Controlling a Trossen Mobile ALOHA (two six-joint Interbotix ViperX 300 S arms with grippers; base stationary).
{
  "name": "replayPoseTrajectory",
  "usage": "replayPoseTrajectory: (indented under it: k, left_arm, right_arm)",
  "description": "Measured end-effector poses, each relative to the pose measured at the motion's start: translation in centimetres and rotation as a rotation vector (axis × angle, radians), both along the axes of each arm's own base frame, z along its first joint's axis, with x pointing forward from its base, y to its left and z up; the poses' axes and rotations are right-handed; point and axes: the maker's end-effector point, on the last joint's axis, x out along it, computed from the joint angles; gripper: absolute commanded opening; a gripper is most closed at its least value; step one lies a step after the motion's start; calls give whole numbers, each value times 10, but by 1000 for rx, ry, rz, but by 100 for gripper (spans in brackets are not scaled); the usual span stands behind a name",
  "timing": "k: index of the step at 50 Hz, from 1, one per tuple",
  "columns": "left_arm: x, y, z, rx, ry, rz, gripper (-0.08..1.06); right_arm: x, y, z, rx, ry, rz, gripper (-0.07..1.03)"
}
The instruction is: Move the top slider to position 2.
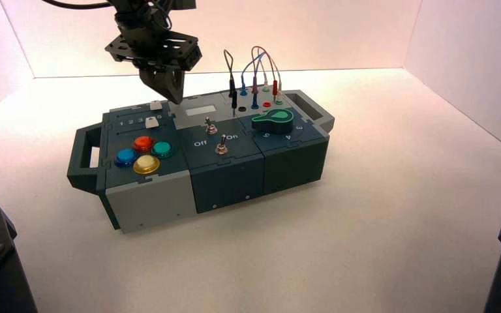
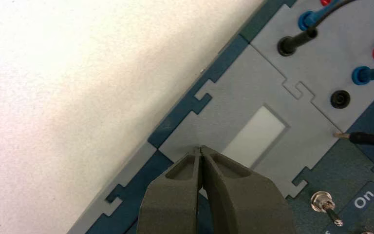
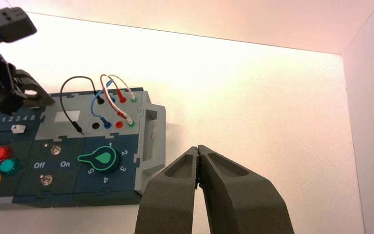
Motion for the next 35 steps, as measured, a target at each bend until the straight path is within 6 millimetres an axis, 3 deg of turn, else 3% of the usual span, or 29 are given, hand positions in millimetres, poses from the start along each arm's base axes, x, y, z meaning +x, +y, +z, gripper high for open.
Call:
replayPoseTrajectory:
  k: [11,35]
  left_arm:
    - [3,14,-1,5,14,39,-3]
    - [-12,18,-2,13,34,32,-3]
  right_arm:
    - [0,0,0,-2,-2,1,-2]
    - [-1,0,2,-1,-12,3,-2]
